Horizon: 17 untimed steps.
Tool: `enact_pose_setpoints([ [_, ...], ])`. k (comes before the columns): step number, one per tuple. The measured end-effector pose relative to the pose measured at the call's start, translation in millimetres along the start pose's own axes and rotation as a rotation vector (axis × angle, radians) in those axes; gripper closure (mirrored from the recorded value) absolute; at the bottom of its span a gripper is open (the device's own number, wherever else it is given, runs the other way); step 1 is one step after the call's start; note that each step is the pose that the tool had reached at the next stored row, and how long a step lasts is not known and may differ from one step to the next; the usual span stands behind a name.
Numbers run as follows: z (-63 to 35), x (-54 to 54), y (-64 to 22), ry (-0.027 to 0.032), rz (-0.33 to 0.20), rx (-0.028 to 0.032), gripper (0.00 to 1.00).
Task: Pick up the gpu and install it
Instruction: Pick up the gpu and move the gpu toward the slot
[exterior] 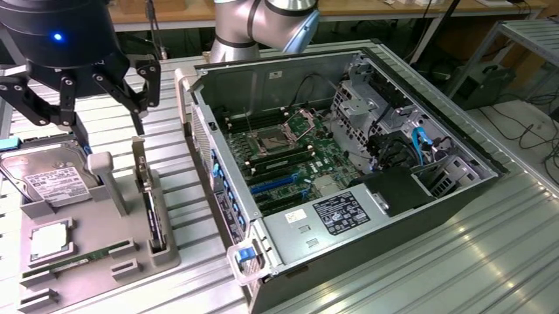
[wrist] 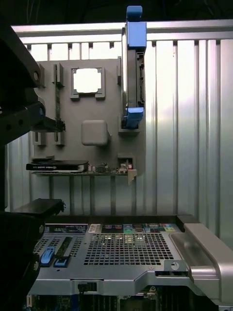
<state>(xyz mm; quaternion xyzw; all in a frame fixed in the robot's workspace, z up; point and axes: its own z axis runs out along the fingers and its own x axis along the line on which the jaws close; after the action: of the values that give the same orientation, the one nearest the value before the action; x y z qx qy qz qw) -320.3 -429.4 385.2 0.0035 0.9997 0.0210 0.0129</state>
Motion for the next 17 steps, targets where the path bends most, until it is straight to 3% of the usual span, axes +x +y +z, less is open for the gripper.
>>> enact_pose_setpoints([
  [17,16.5,0.4,-1.6,0.0,0.0,-0.0055,0.34],
])
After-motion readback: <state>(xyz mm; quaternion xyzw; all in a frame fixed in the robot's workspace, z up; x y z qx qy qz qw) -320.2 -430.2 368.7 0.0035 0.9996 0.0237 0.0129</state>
